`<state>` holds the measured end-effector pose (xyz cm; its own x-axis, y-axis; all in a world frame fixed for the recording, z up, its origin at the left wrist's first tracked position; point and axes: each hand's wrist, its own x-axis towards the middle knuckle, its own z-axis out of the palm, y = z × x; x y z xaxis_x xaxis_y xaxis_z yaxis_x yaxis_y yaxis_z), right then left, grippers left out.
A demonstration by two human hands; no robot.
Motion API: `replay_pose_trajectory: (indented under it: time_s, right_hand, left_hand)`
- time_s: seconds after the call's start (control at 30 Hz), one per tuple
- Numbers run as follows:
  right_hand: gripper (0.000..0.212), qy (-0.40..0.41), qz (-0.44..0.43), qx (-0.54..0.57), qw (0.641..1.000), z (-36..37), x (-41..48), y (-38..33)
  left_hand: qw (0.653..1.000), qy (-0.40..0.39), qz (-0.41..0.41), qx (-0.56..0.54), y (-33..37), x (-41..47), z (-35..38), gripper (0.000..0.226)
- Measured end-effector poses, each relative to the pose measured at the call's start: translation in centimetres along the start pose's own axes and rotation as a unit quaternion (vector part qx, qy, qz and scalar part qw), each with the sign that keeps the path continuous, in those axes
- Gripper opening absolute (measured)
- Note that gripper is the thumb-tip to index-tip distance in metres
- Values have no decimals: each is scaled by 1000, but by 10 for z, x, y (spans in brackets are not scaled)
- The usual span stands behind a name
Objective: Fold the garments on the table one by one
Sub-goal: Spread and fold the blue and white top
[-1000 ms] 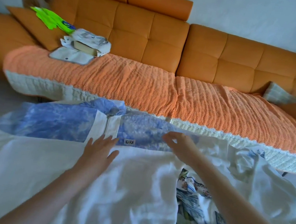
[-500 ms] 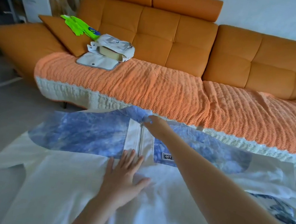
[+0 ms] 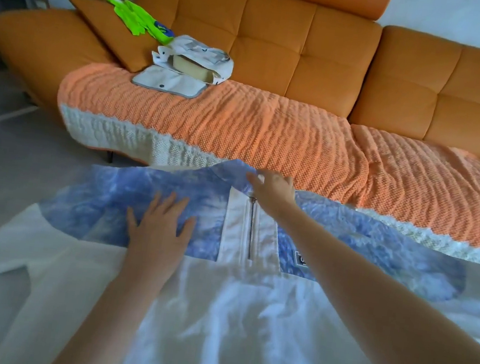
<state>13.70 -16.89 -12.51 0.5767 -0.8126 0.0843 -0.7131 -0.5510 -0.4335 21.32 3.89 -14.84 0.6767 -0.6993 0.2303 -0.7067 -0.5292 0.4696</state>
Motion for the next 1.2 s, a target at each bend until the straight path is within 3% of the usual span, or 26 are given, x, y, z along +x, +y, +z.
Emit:
replay_pose_trajectory:
  time_s: [0.1,0.2,0.27,0.33,0.43,0.57,0.67,0.77,0.83,0.93,0.97,1.03,1.13,1.2]
  right_hand:
    - [45,4,40,57,998,-7,21,-7]
    - [51,-24,101,103,989,0,28,-16]
    - [58,-30,146,146,978,5,32,-20]
    - [60,-30,173,243,954,4,36,-25]
    - [46,-18,201,398,895,-4,41,-32]
    - [38,-76,135,299,942,-18,33,-34]
    - [20,8,65,283,957,-30,15,-37]
    - [5,106,-71,350,928,-41,-26,-42]
    - [13,151,-175,283,931,-33,-75,-38]
    - [7,156,-240,153,946,5,-147,-18]
    - [5,144,-239,130,951,19,-162,-10]
    - [14,114,-218,135,960,35,-174,-1]
    - [18,109,-193,127,967,37,-173,-3]
    - [16,109,-201,109,967,37,-175,-5]
  left_hand:
    - [997,-9,81,17,6,0,5,49]
    - [988,-119,63,79,2,-2,15,51]
    - [987,-127,63,82,3,-3,16,52]
    - [987,-123,68,82,3,-2,15,52]
    - [987,-118,68,88,1,-3,15,52]
    - [986,-118,67,95,0,-2,17,52]
    - [985,-121,69,97,1,-3,16,52]
    - [990,-109,73,58,-5,1,19,52]
    - [995,-32,51,-82,-6,3,19,37]
    - [933,134,-50,-330,-5,5,5,23]
    - [917,171,-66,-356,-7,5,-2,22]
    - [918,206,-53,-334,-5,6,-16,19]
    - [946,108,-36,-304,24,18,-34,28]
    - [952,-18,-70,-296,50,36,-39,58]
